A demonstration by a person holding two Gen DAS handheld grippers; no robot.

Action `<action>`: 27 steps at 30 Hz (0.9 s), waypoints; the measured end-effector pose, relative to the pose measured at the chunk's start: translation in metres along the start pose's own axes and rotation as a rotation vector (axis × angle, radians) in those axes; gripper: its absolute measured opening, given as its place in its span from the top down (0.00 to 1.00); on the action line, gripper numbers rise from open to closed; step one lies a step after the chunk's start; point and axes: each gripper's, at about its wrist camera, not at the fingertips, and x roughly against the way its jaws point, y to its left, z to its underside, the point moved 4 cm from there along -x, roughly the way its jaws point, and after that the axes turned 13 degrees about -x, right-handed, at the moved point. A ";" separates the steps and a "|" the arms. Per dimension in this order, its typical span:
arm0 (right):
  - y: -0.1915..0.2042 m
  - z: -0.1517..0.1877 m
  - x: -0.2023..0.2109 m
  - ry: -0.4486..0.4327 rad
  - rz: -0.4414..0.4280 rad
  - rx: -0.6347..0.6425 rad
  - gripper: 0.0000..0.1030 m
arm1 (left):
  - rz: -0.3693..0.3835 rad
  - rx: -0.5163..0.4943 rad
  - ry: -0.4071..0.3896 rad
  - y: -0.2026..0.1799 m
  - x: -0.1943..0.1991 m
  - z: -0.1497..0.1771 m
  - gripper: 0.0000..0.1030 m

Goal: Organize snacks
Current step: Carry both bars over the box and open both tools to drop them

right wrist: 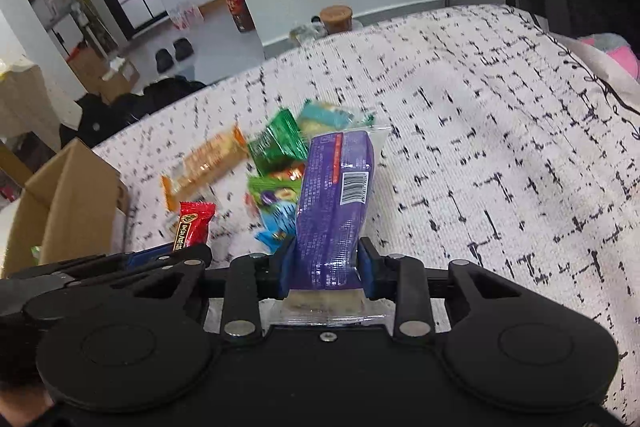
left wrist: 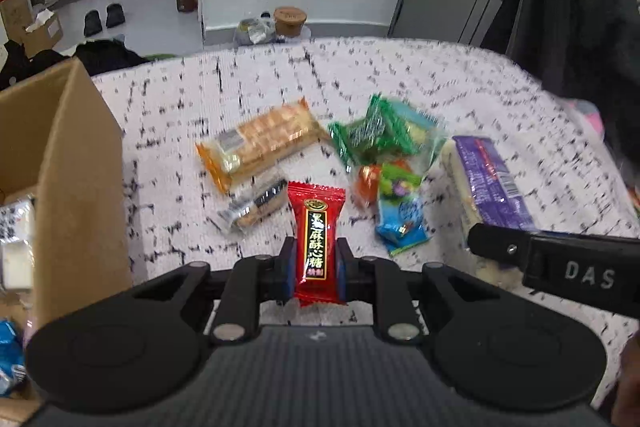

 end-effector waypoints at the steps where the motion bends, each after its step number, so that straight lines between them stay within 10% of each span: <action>1: 0.002 -0.001 0.001 -0.006 -0.005 0.003 0.69 | 0.003 0.003 -0.009 0.001 0.004 -0.002 0.83; 27: 0.093 -0.005 0.029 -0.063 -0.233 0.044 0.69 | -0.119 0.167 -0.204 0.071 0.107 -0.012 0.82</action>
